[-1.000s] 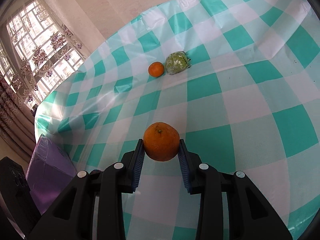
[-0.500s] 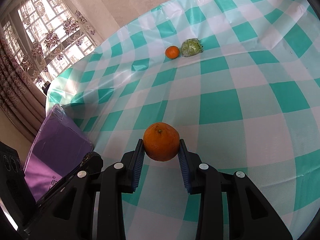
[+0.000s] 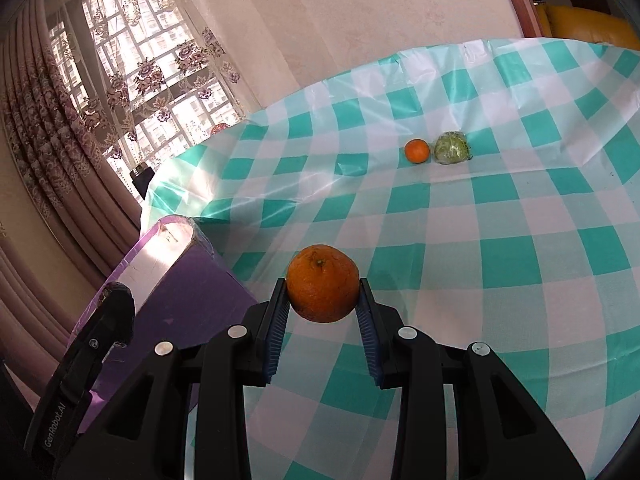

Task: Organize fruits
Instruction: 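Lift the orange and dark fruit and carry both tools toward the box, then lower both tools into the box and open them to release the fruits, then withdraw both open tools from the box back over the table, then grasp the bagged cabbage with the right tool while the left tool grasps the last orange, then lift the bagged cabbage and orange and carry both tools toward the box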

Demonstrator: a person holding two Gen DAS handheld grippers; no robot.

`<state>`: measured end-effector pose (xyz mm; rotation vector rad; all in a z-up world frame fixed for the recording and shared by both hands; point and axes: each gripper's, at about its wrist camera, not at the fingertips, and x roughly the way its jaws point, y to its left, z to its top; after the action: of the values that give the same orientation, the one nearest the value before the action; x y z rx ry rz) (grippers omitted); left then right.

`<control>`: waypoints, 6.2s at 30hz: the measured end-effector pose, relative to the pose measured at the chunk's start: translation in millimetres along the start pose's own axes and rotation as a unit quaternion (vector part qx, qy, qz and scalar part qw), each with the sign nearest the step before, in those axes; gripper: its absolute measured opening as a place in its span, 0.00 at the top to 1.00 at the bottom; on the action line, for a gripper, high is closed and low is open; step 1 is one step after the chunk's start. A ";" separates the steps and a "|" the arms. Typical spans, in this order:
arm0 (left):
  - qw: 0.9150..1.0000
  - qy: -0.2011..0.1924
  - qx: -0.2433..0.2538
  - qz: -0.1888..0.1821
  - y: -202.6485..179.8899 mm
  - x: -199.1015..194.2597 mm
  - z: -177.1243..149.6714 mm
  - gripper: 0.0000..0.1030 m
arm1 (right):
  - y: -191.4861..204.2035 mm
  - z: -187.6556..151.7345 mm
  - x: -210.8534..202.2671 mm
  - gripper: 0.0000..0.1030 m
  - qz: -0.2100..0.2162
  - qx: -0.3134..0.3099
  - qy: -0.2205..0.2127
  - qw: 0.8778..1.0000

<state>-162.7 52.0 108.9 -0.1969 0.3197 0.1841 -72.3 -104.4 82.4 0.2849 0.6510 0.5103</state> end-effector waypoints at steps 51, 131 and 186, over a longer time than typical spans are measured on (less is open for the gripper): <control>0.946 0.257 -0.003 0.198 205.0 18.4 32.5 0.14 | 229.9 -56.0 119.6 0.53 -0.052 -0.371 0.186 0.908; 0.964 0.256 -0.015 -0.064 -128.2 365.4 5.8 0.02 | -208.5 166.4 204.0 0.43 -0.189 0.060 0.055 0.979; 0.965 0.254 -0.035 -0.056 -89.7 264.1 -18.5 0.61 | -186.3 78.7 96.5 0.43 -0.083 0.171 -0.022 0.982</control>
<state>97.1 0.5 19.5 -0.3321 0.8106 0.0293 110.8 -216.7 18.4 0.5586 0.7122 0.2303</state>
